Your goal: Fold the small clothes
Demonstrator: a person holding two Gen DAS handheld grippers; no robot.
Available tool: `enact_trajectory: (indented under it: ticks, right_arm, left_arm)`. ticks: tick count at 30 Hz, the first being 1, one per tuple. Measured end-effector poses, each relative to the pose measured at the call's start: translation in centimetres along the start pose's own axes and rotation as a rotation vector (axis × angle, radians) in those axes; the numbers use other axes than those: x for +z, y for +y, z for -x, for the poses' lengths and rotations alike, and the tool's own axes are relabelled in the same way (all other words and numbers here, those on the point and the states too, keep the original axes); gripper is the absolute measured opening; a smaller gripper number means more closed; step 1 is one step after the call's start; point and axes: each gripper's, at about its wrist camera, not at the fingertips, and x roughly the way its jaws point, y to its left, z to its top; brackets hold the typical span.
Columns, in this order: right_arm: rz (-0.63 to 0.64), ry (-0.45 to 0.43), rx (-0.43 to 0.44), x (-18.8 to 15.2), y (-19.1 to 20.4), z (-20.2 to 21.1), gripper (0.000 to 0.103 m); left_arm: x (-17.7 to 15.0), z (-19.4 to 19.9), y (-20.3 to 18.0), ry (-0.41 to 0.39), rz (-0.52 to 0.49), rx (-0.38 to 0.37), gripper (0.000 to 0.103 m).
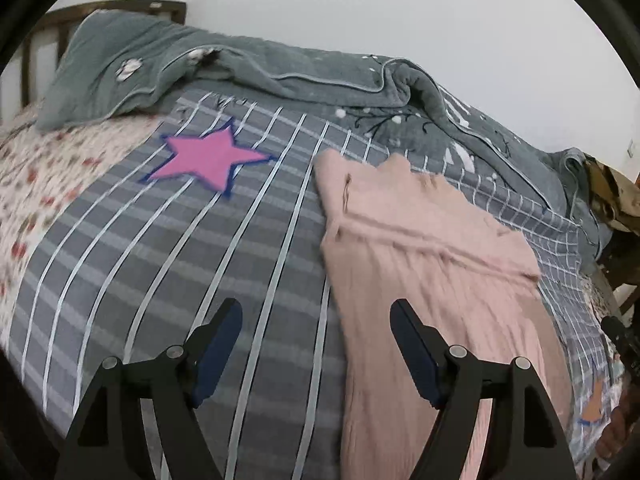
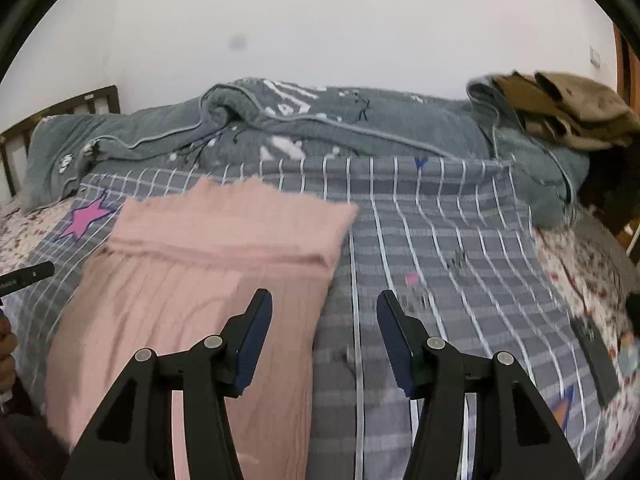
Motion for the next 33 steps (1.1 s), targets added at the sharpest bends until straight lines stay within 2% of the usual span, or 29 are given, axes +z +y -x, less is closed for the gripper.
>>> enact_trajectory:
  ticks: [6, 11, 16, 17, 19, 22, 24, 26, 28, 32, 33]
  right_arm:
    - [-0.052, 0.052, 0.051, -4.7, -1.5, 3.4, 0.054]
    - [-0.125, 0.091, 0.102, -8.4, -2.2, 4.0, 0.053]
    - [-0.120, 0.051, 0.087, -11.3, -1.6, 4.4, 0.053]
    - [-0.128, 0.049, 0.093, -11.6, -1.7, 4.4, 0.053]
    - [-0.155, 0.023, 0.124, -11.7, -2.0, 4.9, 0.053]
    - [-0.170, -0.016, 0.122, -11.7, -2.1, 5.4, 0.053]
    - [-0.168, 0.011, 0.129, -11.7, -1.8, 4.9, 0.052]
    - [-0.167, 0.048, 0.137, -11.9, -1.6, 4.1, 0.042]
    - [-0.155, 0.083, 0.133, -12.0, -1.0, 3.5, 0.037]
    - [-0.082, 0.073, 0.143, -12.1, 0.6, 3.8, 0.036]
    - [-0.060, 0.074, 0.145, -12.2, 1.2, 3.7, 0.036]
  left_arm:
    - [-4.7, 3.7, 0.5, 0.003, -0.023, -0.018, 0.069]
    - [-7.7, 4.6, -0.5, -0.004, -0.081, -0.069, 0.066]
    - [-9.8, 3.8, -1.5, 0.022, -0.132, -0.077, 0.066]
    - [-10.1, 3.7, -1.5, 0.029, -0.132, -0.084, 0.066]
    - [-10.2, 3.5, -1.8, 0.039, -0.137, -0.097, 0.057]
    - [-10.5, 3.2, -1.8, 0.041, -0.137, -0.091, 0.057]
    - [-10.6, 2.7, -1.5, 0.077, -0.117, -0.122, 0.057]
    - [-10.7, 2.4, -1.1, 0.105, -0.084, -0.151, 0.057]
    - [-10.8, 2.3, -0.6, 0.109, -0.065, -0.150, 0.057]
    - [-11.0, 2.1, -0.3, 0.120, -0.045, -0.148, 0.056]
    - [-11.0, 2.0, -0.2, 0.125, -0.043, -0.151, 0.052]
